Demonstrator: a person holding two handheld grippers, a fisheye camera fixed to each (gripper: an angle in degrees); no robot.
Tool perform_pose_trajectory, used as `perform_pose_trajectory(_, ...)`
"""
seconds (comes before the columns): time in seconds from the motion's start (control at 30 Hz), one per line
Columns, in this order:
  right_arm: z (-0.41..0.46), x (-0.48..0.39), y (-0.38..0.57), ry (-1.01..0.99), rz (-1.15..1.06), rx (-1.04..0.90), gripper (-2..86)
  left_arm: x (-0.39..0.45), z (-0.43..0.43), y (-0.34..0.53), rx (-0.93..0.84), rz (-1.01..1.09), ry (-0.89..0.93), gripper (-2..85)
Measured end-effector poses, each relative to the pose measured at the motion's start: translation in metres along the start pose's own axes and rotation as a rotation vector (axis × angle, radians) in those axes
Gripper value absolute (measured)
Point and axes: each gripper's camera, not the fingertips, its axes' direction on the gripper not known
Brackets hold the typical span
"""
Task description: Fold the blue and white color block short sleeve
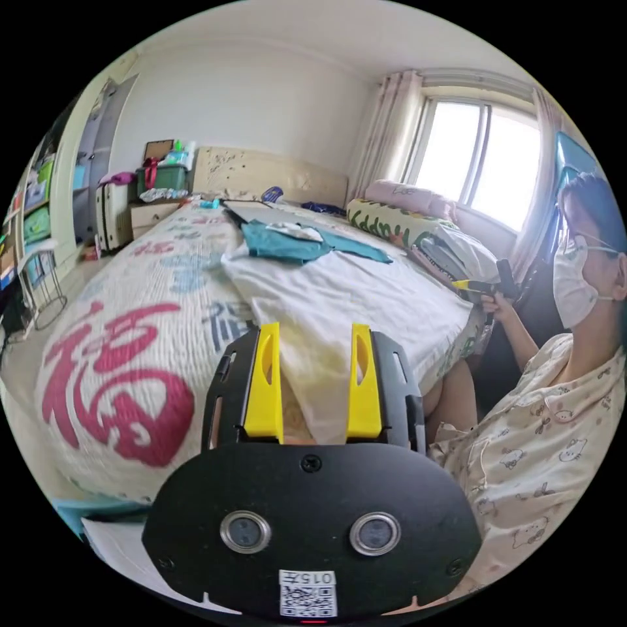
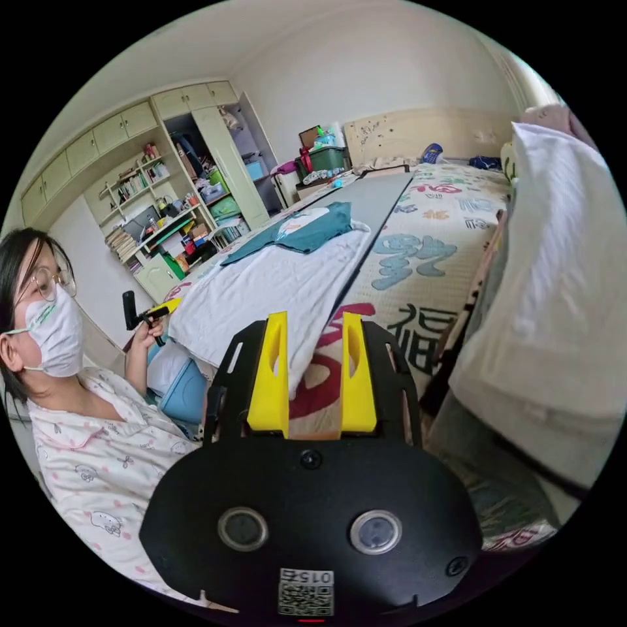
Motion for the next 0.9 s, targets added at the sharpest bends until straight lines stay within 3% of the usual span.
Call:
perform_pose_trajectory(0.2, -0.022, -0.013, 0.02, -0.004, 0.003, -0.058, 10.8, 0.043, -0.002, 0.111, 0.03, -0.021, 0.06, 16.9)
perform_pose_trajectory(0.33, -0.043, -0.011, 0.028, -0.166, 0.015, -0.055, 1.3, 0.081, 0.012, 0.149, -0.037, 0.052, 0.095, 10.0)
perform_pose_trajectory(0.5, -0.082, -0.019, 0.061, -0.189, 0.026, -0.008, -0.5, 0.118, -0.001, 0.195, -0.027, 0.082, 0.039, 1.5)
perform_pose_trajectory(0.63, -0.101, -0.048, 0.077, 0.035, -0.063, -0.049, 0.2, 0.134, -0.001, 0.233, -0.034, 0.069, 0.043, -0.2)
perform_pose_trajectory(0.73, -0.143, -0.077, 0.071, 0.238, -0.172, 0.064, 4.1, 0.147, -0.006, 0.249, -0.048, 0.061, 0.025, -0.4)
perform_pose_trajectory(0.9, -0.142, -0.139, 0.017, 0.239, -0.495, 0.164, 6.2, 0.208, 0.019, 0.189, 0.09, 0.141, 0.041, -0.1)
